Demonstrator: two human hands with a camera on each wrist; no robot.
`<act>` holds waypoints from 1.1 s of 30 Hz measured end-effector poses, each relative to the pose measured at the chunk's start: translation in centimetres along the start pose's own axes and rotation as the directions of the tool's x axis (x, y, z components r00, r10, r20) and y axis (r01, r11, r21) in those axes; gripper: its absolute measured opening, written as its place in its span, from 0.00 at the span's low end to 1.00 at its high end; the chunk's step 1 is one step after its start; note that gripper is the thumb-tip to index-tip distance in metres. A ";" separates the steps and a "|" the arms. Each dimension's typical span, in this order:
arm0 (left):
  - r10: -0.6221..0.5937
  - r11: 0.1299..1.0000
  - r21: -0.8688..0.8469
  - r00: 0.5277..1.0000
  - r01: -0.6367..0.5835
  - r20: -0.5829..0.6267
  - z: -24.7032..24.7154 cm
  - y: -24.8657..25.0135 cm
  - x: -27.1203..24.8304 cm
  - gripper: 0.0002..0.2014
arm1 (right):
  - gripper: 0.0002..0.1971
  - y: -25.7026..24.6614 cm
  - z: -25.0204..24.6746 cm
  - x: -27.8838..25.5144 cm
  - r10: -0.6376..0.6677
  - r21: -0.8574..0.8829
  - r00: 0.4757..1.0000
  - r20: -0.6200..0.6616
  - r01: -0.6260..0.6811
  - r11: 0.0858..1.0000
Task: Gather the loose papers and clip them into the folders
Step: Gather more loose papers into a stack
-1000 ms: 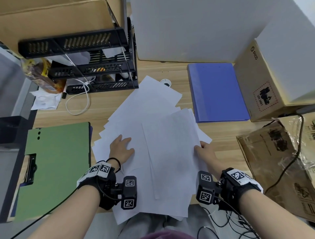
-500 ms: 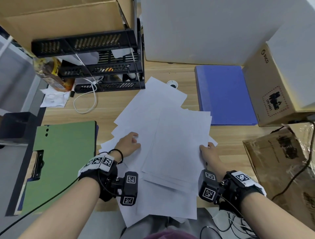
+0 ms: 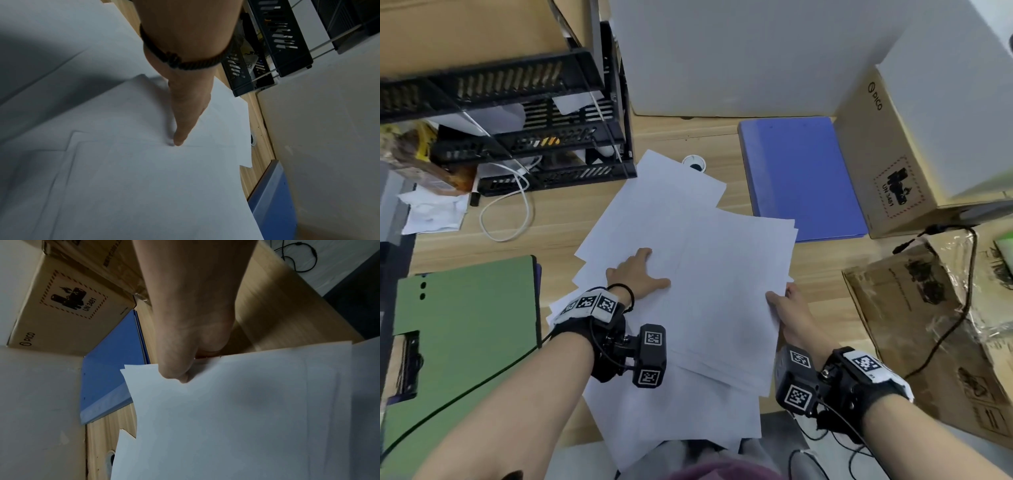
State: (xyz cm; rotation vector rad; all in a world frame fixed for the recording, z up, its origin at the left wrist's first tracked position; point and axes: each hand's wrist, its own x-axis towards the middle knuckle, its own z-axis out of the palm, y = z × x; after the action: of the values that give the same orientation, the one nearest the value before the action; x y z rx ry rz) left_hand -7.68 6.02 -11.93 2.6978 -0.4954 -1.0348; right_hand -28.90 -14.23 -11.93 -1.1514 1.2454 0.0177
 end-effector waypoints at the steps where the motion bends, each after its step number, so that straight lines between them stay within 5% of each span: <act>1: 0.009 0.999 -0.047 0.999 -0.007 0.038 0.2 0.1 -0.1 0.40 | 0.16 -0.4 0.1 -0.2 0.002 0.001 1.000 0.016 -0.002 1.000; 4: 0.073 0.976 -0.210 0.991 -0.047 0.116 0.5 0.2 -0.5 0.32 | 0.08 -1.2 0.8 -0.2 -0.003 -0.011 0.998 0.064 0.004 1.000; 6: 0.065 0.937 -0.346 0.996 -0.040 0.062 0.3 -0.2 -1.0 0.24 | 0.09 -1.6 1.3 0.0 -0.029 -0.012 0.998 0.050 0.029 0.999; 10: -0.162 0.796 -0.601 0.981 0.067 -0.105 -0.7 -2.4 -1.5 0.25 | 0.08 -1.9 1.6 1.3 -0.041 -0.025 0.998 -0.051 0.039 0.999; 12: -0.241 0.745 -0.656 0.966 0.120 -0.096 -1.1 -3.7 -1.8 0.25 | 0.10 -2.0 1.9 1.8 -0.016 -0.023 0.998 -0.053 0.014 1.000; 16: -0.115 0.804 -0.581 0.992 0.128 0.060 -0.7 -5.1 -1.9 0.23 | 0.09 -2.3 3.2 1.9 0.033 -0.110 0.999 0.041 -0.028 0.994; 21: -0.088 0.960 -0.277 0.982 0.039 -0.167 -1.3 -3.5 -1.1 0.32 | 0.13 -2.3 3.0 2.4 -0.056 -0.268 0.998 0.031 0.062 0.961; 29: -0.105 0.971 -0.225 0.990 0.082 -0.093 -1.3 -1.0 -0.5 0.41 | 0.16 -2.3 2.9 3.2 0.038 -0.222 0.994 0.103 -0.014 0.975; 33: -0.115 0.935 -0.340 0.993 0.102 -0.019 -0.6 -0.7 -0.2 0.39 | 0.18 -2.3 3.8 3.3 0.068 -0.207 0.992 0.110 -0.044 0.977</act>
State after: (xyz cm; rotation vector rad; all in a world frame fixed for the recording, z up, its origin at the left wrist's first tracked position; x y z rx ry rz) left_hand -7.30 6.75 -11.58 2.4521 -0.1436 -0.9893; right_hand -23.54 -14.52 -13.29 -1.2733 1.1914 0.2575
